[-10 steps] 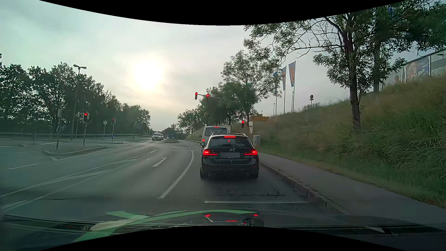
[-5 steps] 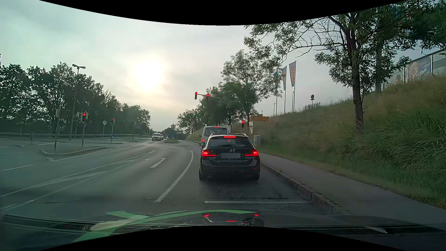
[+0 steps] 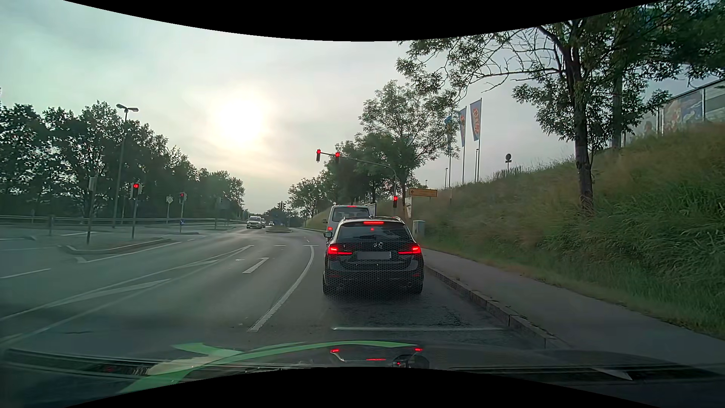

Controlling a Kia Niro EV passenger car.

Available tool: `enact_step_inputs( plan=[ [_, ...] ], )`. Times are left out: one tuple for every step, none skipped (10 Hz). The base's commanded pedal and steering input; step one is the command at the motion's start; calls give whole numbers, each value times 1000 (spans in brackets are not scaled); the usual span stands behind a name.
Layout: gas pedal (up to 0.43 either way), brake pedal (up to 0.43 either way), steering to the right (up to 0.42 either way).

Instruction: Follow the waypoints while adhering to traffic rules and regulations

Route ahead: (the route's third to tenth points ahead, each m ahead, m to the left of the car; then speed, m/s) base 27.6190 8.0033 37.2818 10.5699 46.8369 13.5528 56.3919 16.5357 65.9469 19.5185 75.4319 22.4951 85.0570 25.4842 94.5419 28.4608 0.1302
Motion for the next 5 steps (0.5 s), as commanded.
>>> enact_step_inputs(
  plan=[
    [0,134,-8],
    [0,146,-8],
    [0,140,-9],
    [0,146,-8],
    [0,146,-9]
  ],
)
